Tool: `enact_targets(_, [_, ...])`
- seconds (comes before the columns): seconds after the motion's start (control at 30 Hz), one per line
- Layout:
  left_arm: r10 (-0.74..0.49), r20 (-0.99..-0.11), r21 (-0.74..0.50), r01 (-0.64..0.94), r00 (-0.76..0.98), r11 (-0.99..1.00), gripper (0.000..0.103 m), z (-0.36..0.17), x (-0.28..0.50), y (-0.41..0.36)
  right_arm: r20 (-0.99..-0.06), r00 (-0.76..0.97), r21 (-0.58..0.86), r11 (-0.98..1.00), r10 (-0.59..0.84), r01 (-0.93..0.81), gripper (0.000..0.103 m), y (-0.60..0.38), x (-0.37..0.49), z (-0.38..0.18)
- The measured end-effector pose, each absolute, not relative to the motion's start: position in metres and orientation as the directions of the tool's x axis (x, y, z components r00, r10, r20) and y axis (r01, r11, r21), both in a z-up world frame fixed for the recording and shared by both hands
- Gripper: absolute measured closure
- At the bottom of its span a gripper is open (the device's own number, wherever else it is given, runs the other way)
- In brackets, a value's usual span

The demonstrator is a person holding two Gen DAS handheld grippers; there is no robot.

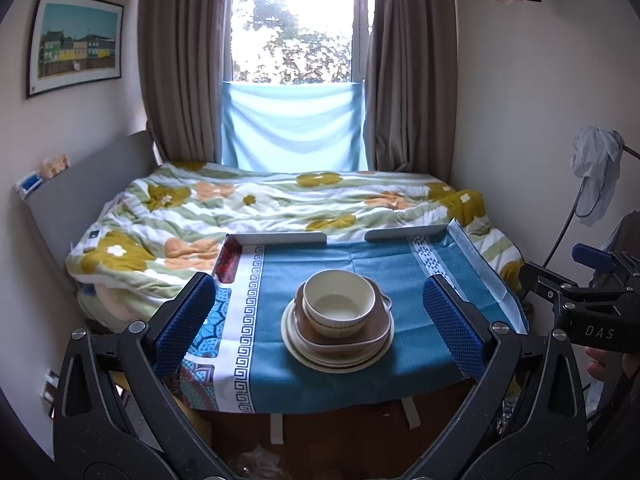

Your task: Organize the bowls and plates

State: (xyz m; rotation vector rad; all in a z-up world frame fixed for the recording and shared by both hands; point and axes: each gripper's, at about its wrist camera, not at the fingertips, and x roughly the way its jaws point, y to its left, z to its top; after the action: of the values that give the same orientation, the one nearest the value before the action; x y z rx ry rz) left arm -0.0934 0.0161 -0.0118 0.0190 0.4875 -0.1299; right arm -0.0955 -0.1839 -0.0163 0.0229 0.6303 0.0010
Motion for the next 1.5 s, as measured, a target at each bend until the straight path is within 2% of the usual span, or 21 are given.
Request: enact_targets(1.5, [-0.133,-0.441,-0.003,0.147,0.888,0.989,0.000,-0.0116,-0.0890,0.0190,-0.571,0.821,0.010,1.000,-0.010,0.019,0.001,-0.1882,-0.0919,-0.0126])
